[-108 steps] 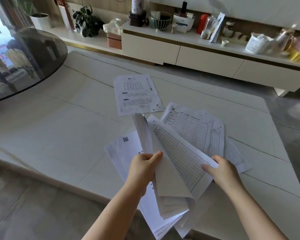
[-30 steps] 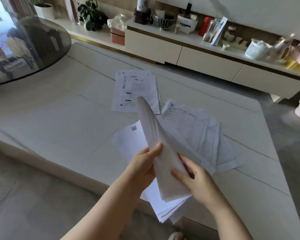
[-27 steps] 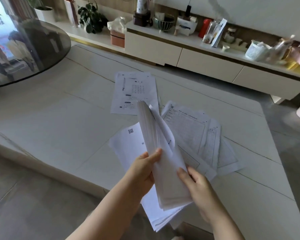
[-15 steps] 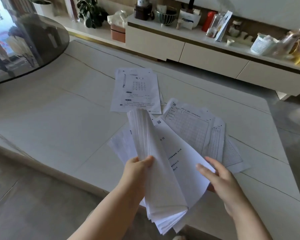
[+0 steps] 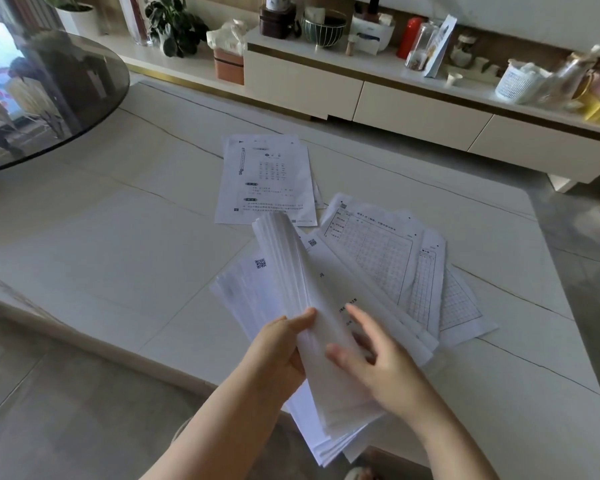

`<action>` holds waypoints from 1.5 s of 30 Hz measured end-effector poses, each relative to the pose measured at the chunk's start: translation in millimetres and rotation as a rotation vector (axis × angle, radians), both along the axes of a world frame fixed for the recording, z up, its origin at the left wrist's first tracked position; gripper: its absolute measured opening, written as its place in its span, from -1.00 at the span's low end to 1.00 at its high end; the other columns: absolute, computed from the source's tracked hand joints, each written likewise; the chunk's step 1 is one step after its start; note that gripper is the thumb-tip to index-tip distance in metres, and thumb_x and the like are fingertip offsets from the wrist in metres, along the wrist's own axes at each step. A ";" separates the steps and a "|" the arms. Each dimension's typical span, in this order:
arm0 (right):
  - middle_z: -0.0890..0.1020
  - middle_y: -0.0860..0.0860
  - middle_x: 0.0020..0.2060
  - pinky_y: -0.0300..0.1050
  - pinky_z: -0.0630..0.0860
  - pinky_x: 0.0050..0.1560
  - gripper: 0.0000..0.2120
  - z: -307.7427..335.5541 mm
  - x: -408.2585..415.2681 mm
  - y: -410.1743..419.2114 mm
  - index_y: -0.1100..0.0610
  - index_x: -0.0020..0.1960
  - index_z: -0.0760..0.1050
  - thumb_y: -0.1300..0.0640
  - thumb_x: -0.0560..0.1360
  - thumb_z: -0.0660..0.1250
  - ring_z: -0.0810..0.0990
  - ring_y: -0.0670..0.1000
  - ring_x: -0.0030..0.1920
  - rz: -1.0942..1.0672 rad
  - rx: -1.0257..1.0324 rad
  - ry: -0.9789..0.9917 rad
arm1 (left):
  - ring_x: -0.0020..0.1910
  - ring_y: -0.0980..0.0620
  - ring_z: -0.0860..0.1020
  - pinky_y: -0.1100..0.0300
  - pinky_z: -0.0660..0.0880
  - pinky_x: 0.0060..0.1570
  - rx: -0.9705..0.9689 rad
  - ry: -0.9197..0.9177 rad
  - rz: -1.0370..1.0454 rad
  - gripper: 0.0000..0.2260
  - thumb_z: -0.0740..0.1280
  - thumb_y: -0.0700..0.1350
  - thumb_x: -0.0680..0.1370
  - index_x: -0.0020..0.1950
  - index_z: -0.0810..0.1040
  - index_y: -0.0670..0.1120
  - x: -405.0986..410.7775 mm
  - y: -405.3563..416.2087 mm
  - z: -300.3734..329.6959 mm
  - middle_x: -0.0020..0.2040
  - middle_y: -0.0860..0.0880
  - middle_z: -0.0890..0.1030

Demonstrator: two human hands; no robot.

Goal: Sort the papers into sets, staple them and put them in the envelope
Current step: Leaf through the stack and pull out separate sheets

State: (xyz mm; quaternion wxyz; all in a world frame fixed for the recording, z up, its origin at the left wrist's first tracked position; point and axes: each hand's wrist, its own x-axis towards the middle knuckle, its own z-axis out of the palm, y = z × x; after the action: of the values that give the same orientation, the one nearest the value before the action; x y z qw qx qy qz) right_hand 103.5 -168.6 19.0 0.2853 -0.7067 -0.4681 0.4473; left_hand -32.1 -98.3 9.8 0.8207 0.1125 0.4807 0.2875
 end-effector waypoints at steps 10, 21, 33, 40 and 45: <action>0.68 -0.11 0.02 0.00 0.53 0.18 -0.74 -2.7 9.3 4.4 -0.05 0.16 0.54 -0.06 0.50 0.29 0.63 -0.10 0.07 -0.186 0.050 0.277 | -0.35 -0.06 0.63 0.11 0.61 -0.34 0.048 0.096 0.041 -0.95 0.31 -0.26 0.56 -0.01 0.55 -0.22 -0.9 -0.6 -0.9 -0.28 -0.15 0.65; 0.60 -0.20 -0.11 -0.15 0.38 0.06 -0.94 2.3 29.2 0.0 -0.04 -0.05 0.52 0.11 0.51 0.34 0.54 -0.12 -0.03 -0.386 0.099 0.061 | -0.19 -0.10 0.58 -0.05 0.55 -0.03 0.200 0.315 0.160 -0.81 0.33 -0.33 0.53 0.07 0.45 -0.11 0.4 0.2 -1.6 -0.05 -0.12 0.58; 0.61 0.07 -0.39 -0.22 0.50 -0.30 -0.87 21.8 19.1 -12.4 0.16 -0.36 0.60 0.11 0.28 0.48 0.55 -0.02 -0.34 -0.166 -0.052 0.373 | -0.48 0.25 0.40 0.41 0.26 -0.49 0.599 0.575 -0.079 -0.72 0.42 0.03 0.48 -0.41 0.51 0.02 4.9 -5.5 11.0 -0.55 0.21 0.43; 0.39 0.10 -0.32 -0.14 0.25 -0.30 -0.62 12.1 32.0 -9.4 0.06 -0.30 0.37 0.04 0.21 0.59 0.37 0.03 -0.29 -0.346 -0.102 0.497 | -0.31 0.01 0.52 0.18 0.46 -0.28 0.536 0.643 -0.068 -0.87 0.40 -0.19 0.47 -0.26 0.58 0.00 3.2 -1.7 6.8 -0.24 -0.05 0.62; 0.67 0.11 -0.25 -0.09 0.48 -0.23 -0.96 0.2 53.4 -12.8 0.19 -0.10 0.54 0.26 0.52 0.33 0.59 0.06 -0.26 -0.397 -0.087 0.135 | -0.23 -0.04 0.62 0.06 0.60 -0.14 0.502 0.632 0.006 -0.90 0.37 -0.22 0.48 -0.23 0.60 -0.10 -2.9 3.0 7.9 -0.25 -0.07 0.64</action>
State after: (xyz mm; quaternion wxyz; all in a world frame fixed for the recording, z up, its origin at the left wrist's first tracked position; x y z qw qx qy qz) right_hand 157.0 -181.4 19.1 0.3676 -0.7652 -0.2797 0.4484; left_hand -35.0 -95.3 17.7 0.5788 0.3907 0.6246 0.3497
